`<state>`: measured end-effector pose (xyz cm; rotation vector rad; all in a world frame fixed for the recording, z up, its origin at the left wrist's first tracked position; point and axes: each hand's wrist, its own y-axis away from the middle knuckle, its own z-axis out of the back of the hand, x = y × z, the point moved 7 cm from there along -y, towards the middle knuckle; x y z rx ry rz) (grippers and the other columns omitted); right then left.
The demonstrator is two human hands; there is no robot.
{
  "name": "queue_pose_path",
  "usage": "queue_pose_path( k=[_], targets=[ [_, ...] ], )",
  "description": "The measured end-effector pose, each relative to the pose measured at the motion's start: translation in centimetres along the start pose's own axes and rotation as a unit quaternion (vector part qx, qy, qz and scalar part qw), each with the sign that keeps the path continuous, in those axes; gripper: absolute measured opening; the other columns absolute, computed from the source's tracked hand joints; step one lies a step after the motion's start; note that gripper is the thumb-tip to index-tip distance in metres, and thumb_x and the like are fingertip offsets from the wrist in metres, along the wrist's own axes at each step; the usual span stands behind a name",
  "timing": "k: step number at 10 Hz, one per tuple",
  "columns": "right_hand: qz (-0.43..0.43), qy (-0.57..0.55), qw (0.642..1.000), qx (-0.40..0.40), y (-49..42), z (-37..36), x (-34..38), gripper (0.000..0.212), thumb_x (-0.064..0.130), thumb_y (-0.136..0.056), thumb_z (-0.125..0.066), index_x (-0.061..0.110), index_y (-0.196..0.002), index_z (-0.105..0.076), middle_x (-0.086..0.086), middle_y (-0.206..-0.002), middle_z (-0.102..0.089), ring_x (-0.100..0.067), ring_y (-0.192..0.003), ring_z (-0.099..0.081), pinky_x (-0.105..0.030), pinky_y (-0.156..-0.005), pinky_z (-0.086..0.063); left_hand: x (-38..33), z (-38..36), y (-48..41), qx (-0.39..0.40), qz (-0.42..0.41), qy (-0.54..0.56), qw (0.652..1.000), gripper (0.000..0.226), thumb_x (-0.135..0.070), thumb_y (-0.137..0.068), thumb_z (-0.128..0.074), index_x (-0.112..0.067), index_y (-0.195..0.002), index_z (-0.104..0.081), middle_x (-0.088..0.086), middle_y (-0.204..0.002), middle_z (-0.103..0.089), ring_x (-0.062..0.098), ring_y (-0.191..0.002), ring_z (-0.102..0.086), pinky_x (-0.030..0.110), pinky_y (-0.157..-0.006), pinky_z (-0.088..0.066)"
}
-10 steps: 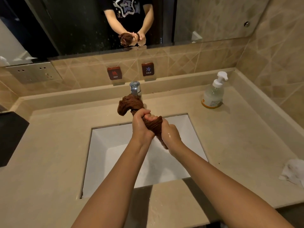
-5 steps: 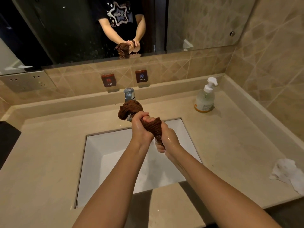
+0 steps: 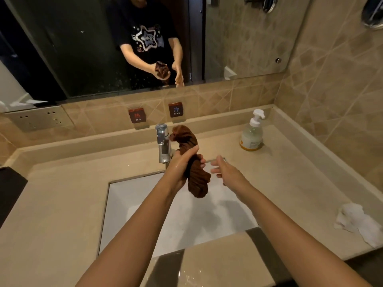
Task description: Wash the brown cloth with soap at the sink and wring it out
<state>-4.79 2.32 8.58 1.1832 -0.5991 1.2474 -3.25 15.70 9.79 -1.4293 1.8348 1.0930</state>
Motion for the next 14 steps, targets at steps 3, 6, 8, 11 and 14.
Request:
queue_pose_path(
  k=[3,6,8,11,14],
  targets=[
    [0.135,-0.095,0.982,-0.092,0.6,5.2,7.3,0.025,0.029,-0.093,-0.052,0.009,-0.106,-0.059,-0.010,-0.095,-0.064,-0.020,-0.080,-0.062,-0.037,-0.076,-0.054,-2.1,-2.4,1.5,0.006,-0.067,-0.331,0.941,0.022,-0.033,-0.092,-0.057,-0.016,-0.105,-0.057,0.006,-0.107,-0.064,0.023,-0.106,-0.061,0.039,-0.096,-0.048],
    [0.102,-0.375,0.901,-0.192,2.5,14.9,7.6,0.019,0.028,-0.096,-0.045,0.012,-0.094,-0.056,-0.008,-0.090,-0.066,-0.022,-0.083,-0.064,-0.038,-0.072,-0.052,-2.5,-1.4,0.2,-0.061,-0.028,-0.115,0.991,0.016,-0.003,-0.089,-0.043,-0.005,-0.091,-0.059,0.012,-0.090,-0.067,0.023,-0.087,-0.063,0.041,-0.090,-0.053],
    [0.123,-0.252,0.935,-0.216,3.7,21.2,7.6,0.022,0.029,-0.097,-0.044,0.019,-0.112,-0.055,0.002,-0.088,-0.068,-0.012,-0.078,-0.065,-0.030,-0.069,-0.051,-0.4,-4.2,-1.4,-0.042,0.026,0.018,0.999,0.012,-0.001,-0.088,-0.045,-0.006,-0.095,-0.054,0.013,-0.083,-0.060,0.023,-0.078,-0.060,0.036,-0.062,-0.056],
    [0.047,-0.127,0.969,-0.207,1.0,22.2,2.8,0.015,0.019,-0.093,-0.053,0.022,-0.106,-0.059,-0.006,-0.107,-0.064,-0.013,-0.082,-0.060,-0.029,-0.061,-0.049,4.5,-17.1,-5.7,0.053,0.005,-0.231,0.971,0.025,-0.010,-0.085,-0.066,-0.015,-0.102,-0.049,0.010,-0.096,-0.064,0.018,-0.084,-0.064,0.033,-0.067,-0.055],
    [-0.041,-0.069,0.978,-0.192,-1.4,24.4,-2.7,0.052,0.025,-0.094,-0.048,0.013,-0.143,-0.032,-0.016,-0.137,-0.049,-0.025,-0.113,-0.053,-0.039,-0.104,-0.042,9.7,-19.7,-8.7,0.106,0.095,-0.260,0.955,0.015,-0.017,-0.095,-0.047,-0.027,-0.093,-0.058,-0.005,-0.102,-0.056,0.015,-0.106,-0.045,0.034,-0.096,-0.033]
  ],
)
